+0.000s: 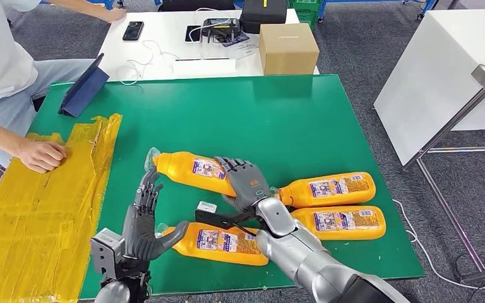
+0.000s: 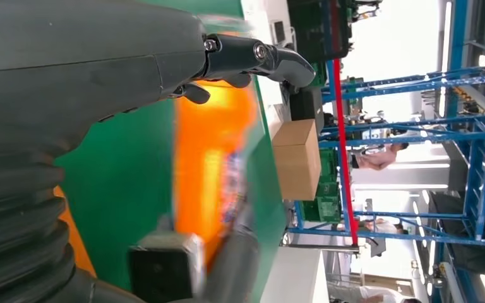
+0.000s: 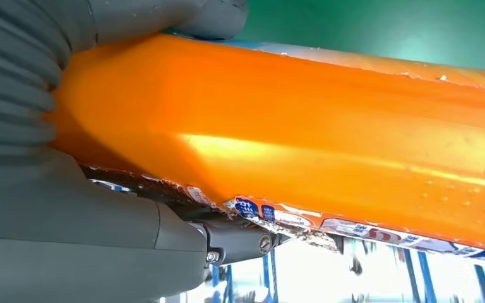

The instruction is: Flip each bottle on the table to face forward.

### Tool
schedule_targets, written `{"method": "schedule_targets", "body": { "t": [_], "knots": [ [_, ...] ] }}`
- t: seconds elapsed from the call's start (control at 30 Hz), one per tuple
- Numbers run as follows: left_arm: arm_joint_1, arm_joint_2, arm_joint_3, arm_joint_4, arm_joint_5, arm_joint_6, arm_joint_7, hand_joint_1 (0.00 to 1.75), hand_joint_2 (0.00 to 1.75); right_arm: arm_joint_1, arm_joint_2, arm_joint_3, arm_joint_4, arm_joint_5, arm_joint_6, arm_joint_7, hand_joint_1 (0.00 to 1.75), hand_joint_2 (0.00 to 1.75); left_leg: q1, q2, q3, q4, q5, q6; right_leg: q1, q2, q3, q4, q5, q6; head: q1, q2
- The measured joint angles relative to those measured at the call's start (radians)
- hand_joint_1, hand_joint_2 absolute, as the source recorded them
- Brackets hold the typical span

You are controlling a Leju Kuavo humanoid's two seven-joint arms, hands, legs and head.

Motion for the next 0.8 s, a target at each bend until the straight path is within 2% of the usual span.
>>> {"method": "schedule_targets", "body": {
  "t": [0.1,0.23,0.43,0.7,0.8],
  "knots": [
    [0.015,0.000,0.005,-0.010,0.005,-0.007,0.003,0.00,1.75,0.074,-0.008,-0.087,-0.125,-0.061,-0.060,-0.116,1.75,1.75,0.000,0.000,0.000,0.000,0.000,0.000,0.000,0.000,0.000,0.000,0.000,0.000,0.000,0.000],
    [0.024,0.000,0.008,-0.016,0.038,-0.038,0.017,0.00,1.75,0.189,-0.014,-0.210,-0.348,-0.218,-0.054,-0.255,1.75,1.75,0.000,-0.002,-0.001,0.000,0.000,0.000,0.000,-0.001,-0.001,0.000,0.000,0.000,0.000,0.000],
    [0.026,0.000,0.008,-0.020,0.053,-0.049,0.025,0.00,1.75,0.285,-0.028,-0.285,-0.547,-0.257,-0.042,-0.279,1.75,1.75,0.000,-0.001,-0.002,0.000,0.000,0.000,0.000,-0.001,-0.001,0.000,0.000,0.000,0.000,0.000],
    [0.026,0.000,0.008,-0.020,0.056,-0.052,0.028,0.00,1.75,0.316,-0.035,-0.312,-0.627,-0.263,-0.037,-0.283,1.75,1.75,0.000,0.000,-0.002,0.000,0.000,0.000,0.000,-0.001,-0.002,0.000,0.000,0.000,0.000,0.000],
    [0.023,0.001,0.008,-0.020,0.083,-0.084,0.064,0.00,1.75,0.328,-0.038,-0.313,-0.646,-0.341,0.037,-0.317,1.75,1.75,0.000,0.000,-0.002,0.000,0.000,0.000,0.000,-0.001,-0.002,0.000,0.000,0.000,0.000,0.000]
  ]
}}
